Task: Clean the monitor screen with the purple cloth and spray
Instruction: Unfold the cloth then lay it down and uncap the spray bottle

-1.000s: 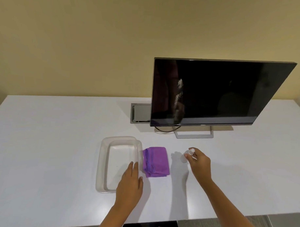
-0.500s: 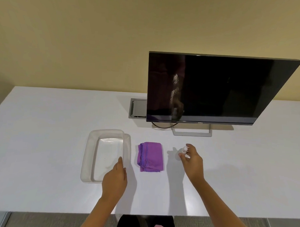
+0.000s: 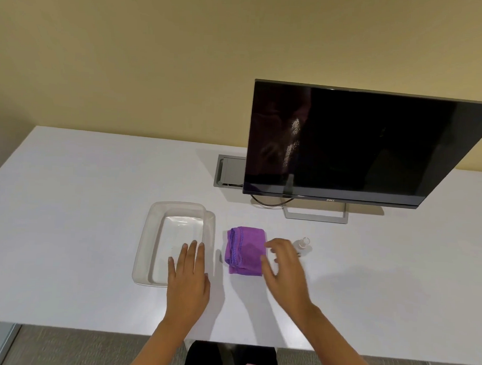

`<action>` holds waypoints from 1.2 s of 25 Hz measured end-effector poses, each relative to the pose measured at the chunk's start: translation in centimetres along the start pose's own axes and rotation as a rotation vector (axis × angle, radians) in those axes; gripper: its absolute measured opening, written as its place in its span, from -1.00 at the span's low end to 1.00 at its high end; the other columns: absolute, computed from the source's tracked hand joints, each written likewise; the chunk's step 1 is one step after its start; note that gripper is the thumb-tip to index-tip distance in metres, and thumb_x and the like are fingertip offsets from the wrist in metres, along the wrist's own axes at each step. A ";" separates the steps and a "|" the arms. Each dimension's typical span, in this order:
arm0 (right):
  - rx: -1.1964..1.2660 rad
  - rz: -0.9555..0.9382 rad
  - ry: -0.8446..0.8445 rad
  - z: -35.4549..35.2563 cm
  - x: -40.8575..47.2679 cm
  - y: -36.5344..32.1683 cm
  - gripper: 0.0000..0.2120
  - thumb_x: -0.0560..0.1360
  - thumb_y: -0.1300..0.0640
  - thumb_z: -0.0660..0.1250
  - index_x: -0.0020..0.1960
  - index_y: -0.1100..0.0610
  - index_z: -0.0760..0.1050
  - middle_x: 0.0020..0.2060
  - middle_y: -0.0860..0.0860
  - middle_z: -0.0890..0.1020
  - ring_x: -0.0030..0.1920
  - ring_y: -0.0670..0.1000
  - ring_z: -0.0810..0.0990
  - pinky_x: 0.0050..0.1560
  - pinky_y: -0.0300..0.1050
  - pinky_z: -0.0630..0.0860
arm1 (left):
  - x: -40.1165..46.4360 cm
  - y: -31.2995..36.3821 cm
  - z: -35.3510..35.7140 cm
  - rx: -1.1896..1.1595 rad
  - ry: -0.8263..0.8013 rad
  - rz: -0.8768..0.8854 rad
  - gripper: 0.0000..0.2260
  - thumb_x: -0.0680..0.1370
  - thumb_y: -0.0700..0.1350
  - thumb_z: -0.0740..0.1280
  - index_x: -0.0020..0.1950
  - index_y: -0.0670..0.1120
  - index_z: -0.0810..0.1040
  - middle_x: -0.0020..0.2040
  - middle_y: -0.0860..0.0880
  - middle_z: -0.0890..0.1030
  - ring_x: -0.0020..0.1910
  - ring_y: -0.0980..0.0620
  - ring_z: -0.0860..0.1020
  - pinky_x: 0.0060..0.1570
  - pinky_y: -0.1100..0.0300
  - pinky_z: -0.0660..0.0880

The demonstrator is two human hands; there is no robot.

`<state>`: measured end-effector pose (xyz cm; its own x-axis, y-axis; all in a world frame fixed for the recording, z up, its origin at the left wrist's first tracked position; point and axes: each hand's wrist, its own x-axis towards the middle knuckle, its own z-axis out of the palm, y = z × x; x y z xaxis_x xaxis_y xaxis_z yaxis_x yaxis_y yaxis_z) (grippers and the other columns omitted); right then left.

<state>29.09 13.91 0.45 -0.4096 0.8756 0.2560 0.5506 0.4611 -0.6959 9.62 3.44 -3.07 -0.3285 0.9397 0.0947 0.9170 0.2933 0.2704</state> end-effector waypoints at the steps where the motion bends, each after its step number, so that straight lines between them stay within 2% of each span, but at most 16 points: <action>1: -0.065 0.020 -0.137 1.2 0.2 -0.2 -0.73 0.51 0.13 0.32 0.21 0.13 0.47 0.16 0.03 0.49 0.13 0.06 0.50 0.09 -0.23 0.46 | -0.3 0.2 -0.2 -0.032 0.005 0.028 -0.41 0.38 -0.30 0.40 0.40 -0.24 0.37 0.36 -0.27 0.44 0.37 -0.30 0.37 0.30 -0.28 0.17; 4: -0.371 0.073 -0.471 4.4 1.0 0.3 -0.47 0.55 -0.03 0.28 0.46 0.08 0.25 0.45 0.11 0.25 0.39 0.16 0.28 0.34 -0.07 0.33 | -1.5 0.9 -0.6 -0.168 -0.019 0.140 -0.38 0.36 -0.36 0.37 0.41 -0.17 0.35 0.37 -0.20 0.43 0.37 -0.21 0.39 0.31 -0.14 0.33; 7: -0.529 0.099 -0.622 6.3 1.8 0.8 -0.37 0.56 -0.07 0.26 0.53 0.05 0.08 0.52 0.11 0.11 0.47 0.19 0.15 0.43 0.04 0.24 | -2.6 1.4 -1.0 -0.279 -0.088 0.212 -0.41 0.38 -0.36 0.34 0.41 -0.15 0.37 0.33 -0.16 0.47 0.28 -0.13 0.47 0.14 0.09 0.51; 10: -0.633 0.036 -0.648 7.1 2.0 1.4 -0.41 0.54 0.12 0.32 0.49 0.08 0.16 0.47 0.15 0.20 0.41 0.23 0.23 0.31 0.05 0.42 | -3.3 1.7 -1.1 -0.348 -0.164 0.172 -0.48 0.44 -0.31 0.29 0.40 -0.09 0.37 0.32 -0.08 0.46 0.18 -0.02 0.52 -0.11 0.26 0.56; 13: -0.625 0.019 -0.634 6.8 2.4 2.2 -0.49 0.53 0.21 0.31 0.44 0.13 0.25 0.37 0.14 0.36 0.33 0.18 0.37 0.21 -0.02 0.49 | -3.6 1.9 -1.0 -0.393 -0.178 0.093 -0.52 0.52 -0.25 0.20 0.43 0.00 0.32 0.34 0.04 0.39 0.11 0.15 0.50 -0.22 0.33 0.53; 16: -0.445 0.116 -0.506 5.3 3.1 2.1 -0.65 0.57 0.22 0.24 0.35 0.13 0.36 0.24 0.09 0.51 0.16 0.09 0.51 0.10 -0.13 0.50 | -3.2 2.4 -1.0 -0.435 -0.178 0.034 -0.55 0.54 -0.22 0.18 0.42 0.04 0.30 0.32 0.12 0.36 0.05 0.23 0.50 -0.25 0.34 0.53; 20: -0.005 0.245 -0.219 1.9 3.3 0.4 -0.86 0.50 0.26 0.30 0.05 0.15 0.52 -0.14 0.00 0.61 -0.17 -0.02 0.54 -0.21 -0.26 0.47 | -1.7 3.6 -1.6 -0.667 -0.213 -0.103 -0.61 0.58 -0.22 0.19 0.33 0.16 0.30 0.25 0.12 0.38 0.07 0.29 0.48 -0.16 0.42 0.47; 23: 0.331 0.348 -0.152 -1.4 3.1 -0.7 -0.80 0.43 0.31 0.33 -0.07 0.03 0.52 -0.34 -0.12 0.57 -0.33 -0.16 0.51 -0.33 -0.38 0.40 | -0.1 5.0 -2.6 -0.849 -0.134 -0.311 -0.68 0.61 -0.11 0.21 0.34 0.13 0.30 0.25 0.06 0.39 0.16 0.13 0.48 0.02 0.38 0.43; 25: 0.495 0.406 -0.138 -3.7 3.0 -1.1 -0.75 0.42 0.33 0.33 -0.10 -0.02 0.54 -0.32 -0.05 0.60 -0.32 -0.14 0.53 -0.30 -0.30 0.46 | 0.8 5.8 -4.2 -0.976 -0.123 -0.407 -0.63 0.57 0.07 0.20 0.38 0.12 0.29 0.27 0.08 0.38 0.23 0.09 0.46 0.08 0.30 0.43; 27: 0.608 0.428 -0.138 -5.6 3.1 -1.3 -0.75 0.45 0.32 0.35 -0.08 -0.04 0.55 -0.23 -0.01 0.63 -0.23 -0.02 0.60 -0.21 -0.19 0.54 | 1.7 6.8 -5.9 -1.151 -0.220 -0.375 -0.56 0.51 0.17 0.21 0.39 0.24 0.25 0.27 0.21 0.38 0.19 0.24 0.48 -0.01 0.39 0.47; 29: 0.690 0.414 -0.171 -7.6 3.1 -1.5 -0.76 0.47 0.30 0.37 -0.07 -0.05 0.57 -0.19 0.02 0.65 -0.18 0.04 0.61 -0.15 -0.12 0.57 | 2.4 8.1 -7.5 -1.187 -0.269 -0.268 -0.49 0.50 0.12 0.27 0.42 0.27 0.21 0.27 0.29 0.39 0.13 0.38 0.48 -0.07 0.47 0.46; 30: 0.718 0.394 -0.203 -8.5 3.0 -1.6 -0.76 0.47 0.31 0.37 -0.07 -0.04 0.58 -0.19 0.02 0.64 -0.18 0.02 0.60 -0.15 -0.13 0.56 | 2.6 8.7 -8.0 -1.154 -0.246 -0.227 -0.49 0.51 0.07 0.28 0.43 0.24 0.21 0.24 0.25 0.43 0.12 0.36 0.49 -0.07 0.48 0.46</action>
<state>33.17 17.05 8.01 -0.4449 0.8789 -0.1723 0.1126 -0.1359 -0.9843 14.91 7.07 7.19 -0.2895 0.9321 -0.2177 0.0589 0.2443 0.9679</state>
